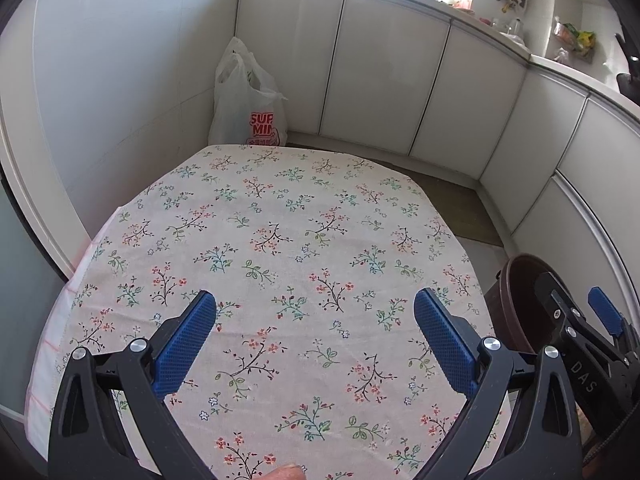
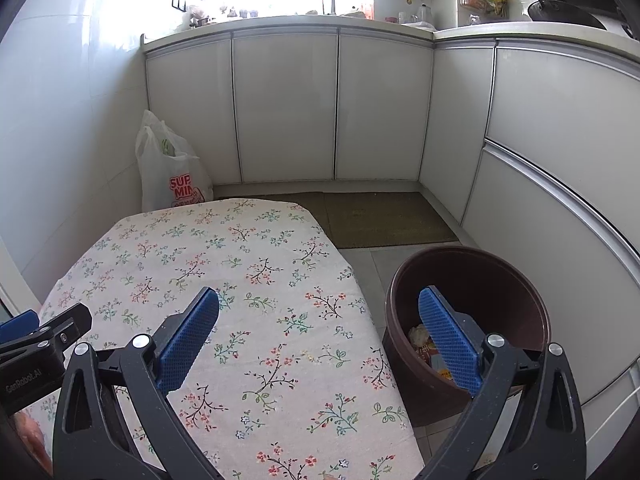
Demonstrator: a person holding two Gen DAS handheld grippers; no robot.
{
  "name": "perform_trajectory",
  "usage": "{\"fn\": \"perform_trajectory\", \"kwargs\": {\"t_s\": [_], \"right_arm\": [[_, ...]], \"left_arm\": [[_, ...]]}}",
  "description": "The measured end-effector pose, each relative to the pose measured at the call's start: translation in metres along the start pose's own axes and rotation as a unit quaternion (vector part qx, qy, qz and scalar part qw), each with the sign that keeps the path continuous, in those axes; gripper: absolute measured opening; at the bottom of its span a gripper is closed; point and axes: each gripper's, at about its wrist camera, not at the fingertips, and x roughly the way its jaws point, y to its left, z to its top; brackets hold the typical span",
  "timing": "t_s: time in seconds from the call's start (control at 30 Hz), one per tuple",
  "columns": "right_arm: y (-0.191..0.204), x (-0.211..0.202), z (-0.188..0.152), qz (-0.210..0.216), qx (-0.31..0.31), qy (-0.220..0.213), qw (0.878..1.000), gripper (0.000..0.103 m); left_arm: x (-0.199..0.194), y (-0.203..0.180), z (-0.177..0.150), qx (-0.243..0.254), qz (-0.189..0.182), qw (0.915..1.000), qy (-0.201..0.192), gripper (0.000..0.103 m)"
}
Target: Collect trash
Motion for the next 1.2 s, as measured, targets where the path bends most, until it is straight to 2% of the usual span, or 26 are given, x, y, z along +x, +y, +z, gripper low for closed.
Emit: {"fn": "perform_trajectory", "kwargs": {"t_s": [0.47,0.8,1.2], "right_arm": [[-0.0007,0.0023,-0.0019,0.001,0.0,0.006,1.0,0.096],[-0.0018,0.0044,-0.0022,0.0,0.002,0.015,1.0,0.096],[-0.002,0.006,-0.0027,0.001,0.004,0.021,1.0,0.096]], "left_arm": [[-0.0008,-0.0001,-0.0017,-0.001,-0.003,1.0,-0.001,0.096],[-0.0006,-0.0068,-0.0043,0.022,0.01,0.9997,-0.006,0.096],[-0.001,-0.007,-0.0037,0.03,0.003,0.9994,-0.017,0.095]]}}
